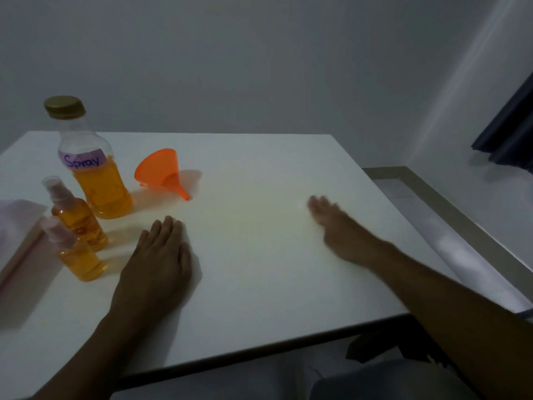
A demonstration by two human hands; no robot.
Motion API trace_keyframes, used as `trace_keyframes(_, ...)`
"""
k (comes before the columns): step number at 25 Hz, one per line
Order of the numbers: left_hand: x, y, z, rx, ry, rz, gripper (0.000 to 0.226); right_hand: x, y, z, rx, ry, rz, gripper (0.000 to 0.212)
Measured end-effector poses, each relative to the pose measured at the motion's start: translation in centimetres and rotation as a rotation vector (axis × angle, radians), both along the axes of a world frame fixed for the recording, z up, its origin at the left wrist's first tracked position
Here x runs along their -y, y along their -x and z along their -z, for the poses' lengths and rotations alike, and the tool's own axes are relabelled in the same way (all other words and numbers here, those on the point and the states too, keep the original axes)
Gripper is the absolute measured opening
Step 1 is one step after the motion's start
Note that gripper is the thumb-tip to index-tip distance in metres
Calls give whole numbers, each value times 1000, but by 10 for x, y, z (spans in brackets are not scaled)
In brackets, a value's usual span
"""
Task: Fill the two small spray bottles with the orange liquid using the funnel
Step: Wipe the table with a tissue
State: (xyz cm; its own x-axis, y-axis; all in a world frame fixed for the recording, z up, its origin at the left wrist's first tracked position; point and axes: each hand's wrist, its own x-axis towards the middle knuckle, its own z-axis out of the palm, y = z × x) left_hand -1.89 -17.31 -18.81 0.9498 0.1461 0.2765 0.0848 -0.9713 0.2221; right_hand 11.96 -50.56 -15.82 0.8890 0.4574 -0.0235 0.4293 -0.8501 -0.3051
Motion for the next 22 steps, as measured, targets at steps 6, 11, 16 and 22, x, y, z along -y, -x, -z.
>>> trace_keyframes(6, 3, -1, -3, 5, 39, -9, 66, -88, -47, -10, -8, 17, 167, 72)
trace_keyframes(11, 0, 0, -4, -7, 35, 7, 65, -133, 33, 1, -2, -31, -388, 91)
trace_keyframes(16, 2, 1, -3, -20, 37, 2, 66, -20, 60, 2, -39, -28, -501, 97)
trace_keyframes(22, 4, 1, -6, -20, 38, -6, 66, 14, -14, -8, 10, 48, 274, 82)
